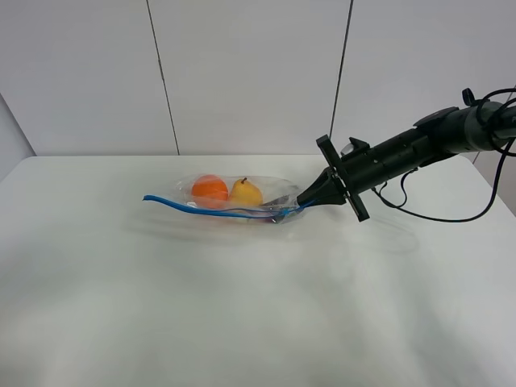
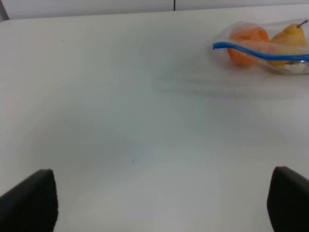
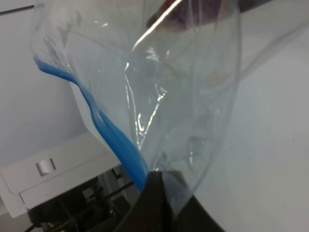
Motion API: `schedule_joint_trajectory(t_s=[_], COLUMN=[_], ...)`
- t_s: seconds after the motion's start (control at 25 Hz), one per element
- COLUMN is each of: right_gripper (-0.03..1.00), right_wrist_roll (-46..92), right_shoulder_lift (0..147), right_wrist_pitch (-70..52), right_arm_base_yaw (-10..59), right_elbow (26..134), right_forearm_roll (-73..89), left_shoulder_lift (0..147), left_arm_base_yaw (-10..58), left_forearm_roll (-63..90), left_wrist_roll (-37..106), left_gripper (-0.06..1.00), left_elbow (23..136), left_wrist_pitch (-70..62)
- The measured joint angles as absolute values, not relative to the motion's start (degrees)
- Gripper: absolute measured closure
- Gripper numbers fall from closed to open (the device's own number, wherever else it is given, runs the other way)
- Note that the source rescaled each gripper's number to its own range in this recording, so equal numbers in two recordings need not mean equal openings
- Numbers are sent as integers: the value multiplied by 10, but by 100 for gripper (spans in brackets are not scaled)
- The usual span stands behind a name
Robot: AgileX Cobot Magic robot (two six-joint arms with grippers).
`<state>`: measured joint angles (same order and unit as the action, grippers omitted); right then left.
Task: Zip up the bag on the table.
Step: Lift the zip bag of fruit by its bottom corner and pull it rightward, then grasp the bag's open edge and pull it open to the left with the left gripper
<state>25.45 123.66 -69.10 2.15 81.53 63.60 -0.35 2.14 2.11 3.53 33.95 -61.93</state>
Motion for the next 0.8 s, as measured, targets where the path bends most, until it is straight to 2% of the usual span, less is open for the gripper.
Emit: schedule_joint_trajectory(t_s=[0.6, 0.8], right_gripper=[97, 97], right_wrist_roll=[256, 253], right_shoulder_lift=[1237, 1237], right_wrist_pitch=[-691, -691], right_arm_base_yaw=[21, 21], right_elbow=[815, 815], right_forearm_roll=[637, 637], left_shoulder_lift=[-2, 83], left_arm_base_yaw=[21, 21], left_forearm_roll=[25, 37], left_wrist_roll=[33, 33], left_gripper=[-6, -6], left_elbow=[340, 379], left_wrist_pitch=[-605, -540])
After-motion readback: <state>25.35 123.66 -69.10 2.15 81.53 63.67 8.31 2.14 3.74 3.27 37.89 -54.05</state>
